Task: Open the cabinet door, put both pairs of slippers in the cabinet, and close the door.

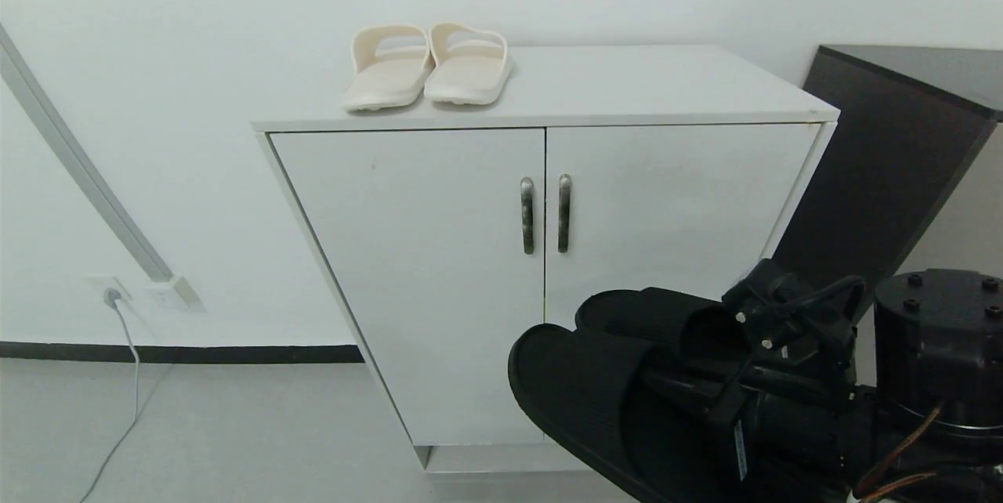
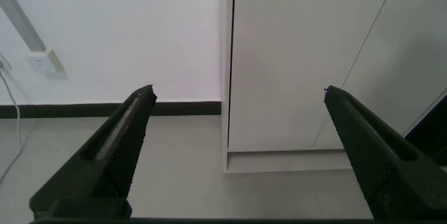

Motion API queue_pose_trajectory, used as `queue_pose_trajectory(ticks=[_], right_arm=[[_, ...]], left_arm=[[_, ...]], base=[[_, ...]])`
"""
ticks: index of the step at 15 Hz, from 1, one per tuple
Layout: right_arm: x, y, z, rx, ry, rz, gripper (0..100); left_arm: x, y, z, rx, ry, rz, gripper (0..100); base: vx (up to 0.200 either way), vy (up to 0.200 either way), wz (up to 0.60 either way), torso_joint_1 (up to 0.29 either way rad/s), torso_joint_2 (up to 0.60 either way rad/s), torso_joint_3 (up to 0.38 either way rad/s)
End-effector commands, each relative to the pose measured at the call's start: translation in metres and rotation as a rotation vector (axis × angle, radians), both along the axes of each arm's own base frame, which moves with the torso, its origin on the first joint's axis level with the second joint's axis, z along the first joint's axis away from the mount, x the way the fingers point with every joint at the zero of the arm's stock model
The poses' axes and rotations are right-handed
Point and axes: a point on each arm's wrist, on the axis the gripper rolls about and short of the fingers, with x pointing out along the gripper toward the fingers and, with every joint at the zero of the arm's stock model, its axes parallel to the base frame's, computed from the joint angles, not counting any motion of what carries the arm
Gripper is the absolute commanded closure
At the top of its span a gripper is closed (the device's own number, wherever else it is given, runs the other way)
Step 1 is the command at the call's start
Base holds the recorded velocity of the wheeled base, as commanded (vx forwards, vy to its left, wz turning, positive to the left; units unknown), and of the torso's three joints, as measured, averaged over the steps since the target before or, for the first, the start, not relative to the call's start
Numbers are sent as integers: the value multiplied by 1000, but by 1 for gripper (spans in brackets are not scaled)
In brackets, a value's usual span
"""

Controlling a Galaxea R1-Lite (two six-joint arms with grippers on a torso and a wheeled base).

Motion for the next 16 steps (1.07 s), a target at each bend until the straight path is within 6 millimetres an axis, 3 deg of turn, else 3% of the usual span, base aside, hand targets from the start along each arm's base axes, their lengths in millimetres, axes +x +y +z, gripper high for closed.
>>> queue_pose_trajectory(ticks=[1, 8, 11, 12, 13, 14, 16], right_arm=[[-2, -2, -2, -7, 4, 2, 100], [-1, 0, -8, -32, 14, 8, 100], [0, 0, -9, -36, 16, 9, 100], [0, 0, -9, -36, 16, 9, 100], [0, 0, -10, -37, 18, 10, 100], [0, 1, -10, -37, 18, 10, 100], [0, 0, -10, -38, 19, 9, 100]], left_arm=[[0, 0, 0, 0, 2, 0, 0], [1, 0, 2, 40, 14, -11, 0], [2, 0, 3, 40, 21, -17, 0], [-2, 0, 20, 23, -33, -21, 0], [-9, 0, 54, -46, -102, -39, 0], [-3, -1, 72, -67, -67, -85, 0], [26, -4, 88, -68, 56, -184, 0]], base=[[0, 0, 0, -115, 452, 364], [0, 0, 0, -66, 446, 380], [0, 0, 0, -2, 196, 191], [0, 0, 0, 2, 71, 41], [0, 0, 0, 0, 0, 0], [0, 0, 0, 0, 0, 0], [0, 0, 0, 0, 0, 0]])
